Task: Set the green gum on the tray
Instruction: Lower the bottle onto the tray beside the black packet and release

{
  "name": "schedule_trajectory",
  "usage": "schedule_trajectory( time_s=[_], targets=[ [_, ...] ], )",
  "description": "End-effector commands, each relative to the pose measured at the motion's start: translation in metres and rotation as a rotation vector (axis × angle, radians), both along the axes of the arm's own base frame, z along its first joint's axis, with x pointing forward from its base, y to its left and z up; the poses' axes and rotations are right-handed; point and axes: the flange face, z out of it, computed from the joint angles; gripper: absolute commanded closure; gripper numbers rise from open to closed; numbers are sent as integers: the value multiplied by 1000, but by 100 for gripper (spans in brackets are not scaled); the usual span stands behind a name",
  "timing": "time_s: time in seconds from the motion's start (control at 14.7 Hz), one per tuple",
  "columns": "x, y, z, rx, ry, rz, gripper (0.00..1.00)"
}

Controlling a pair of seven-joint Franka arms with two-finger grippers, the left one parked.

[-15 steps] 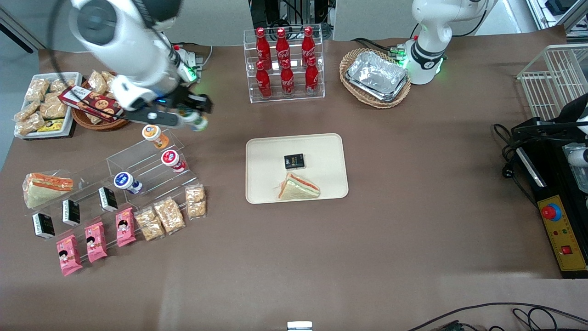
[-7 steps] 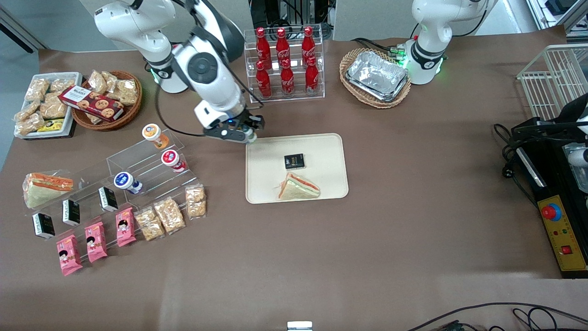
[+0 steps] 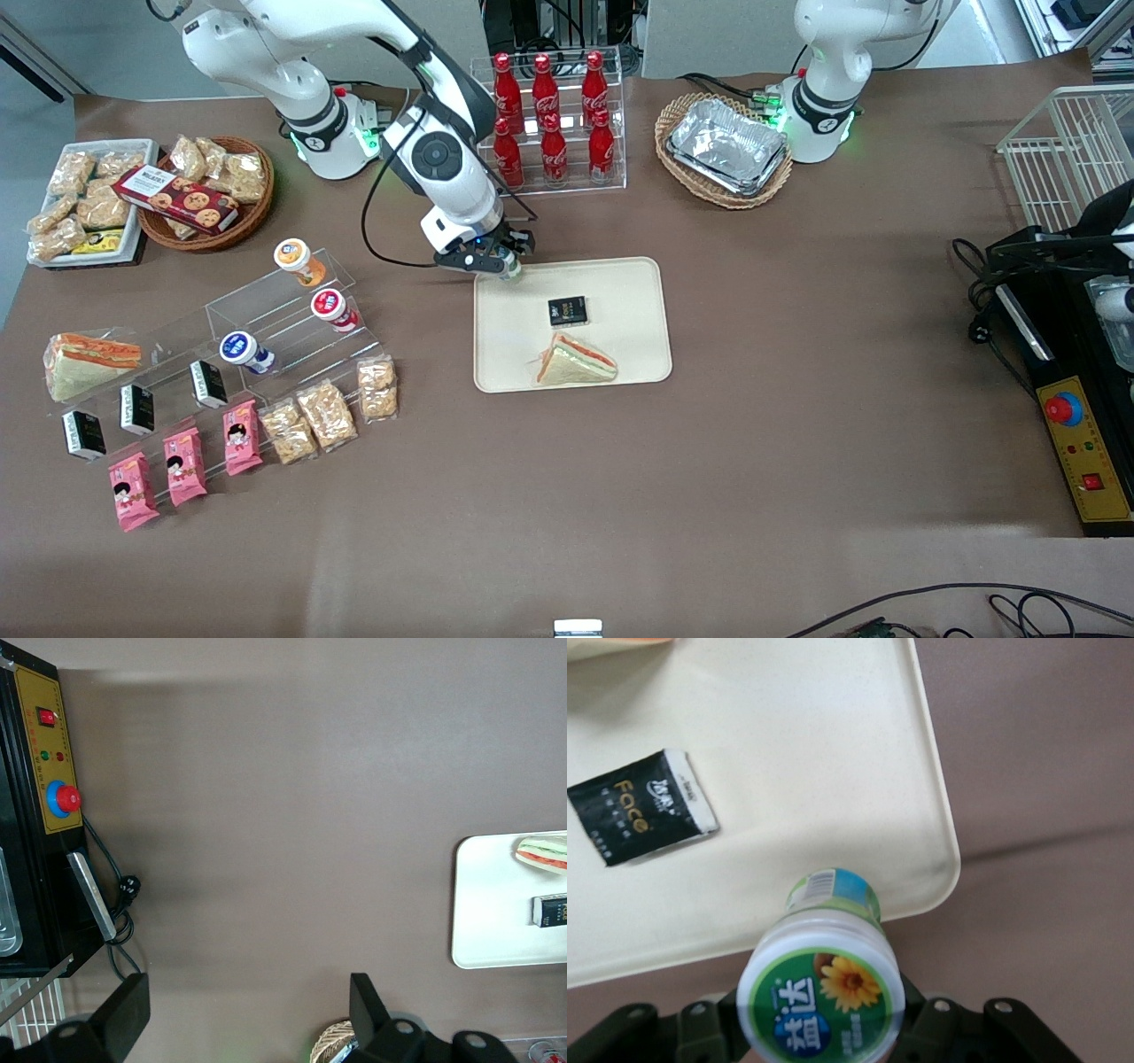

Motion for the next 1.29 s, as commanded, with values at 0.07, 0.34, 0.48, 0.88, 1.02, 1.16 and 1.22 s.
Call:
schedule_trajectory(
  time_s=[0.07,0.34,0.48,0.88,1.02,1.16,1.22],
  targets=[
    [8,4,-27,9,-19,14,86],
    [14,4,-42,-18,-28,50,86],
    [19,4,-47,-42,-43,49,83],
    [20,7,-54,-69,-58,48,22],
    [21,6,-54,-69,-60,46,0],
    [22,5,-54,-70,-59,44,0],
    [23,4,-53,-71,-58,42,0]
  ],
)
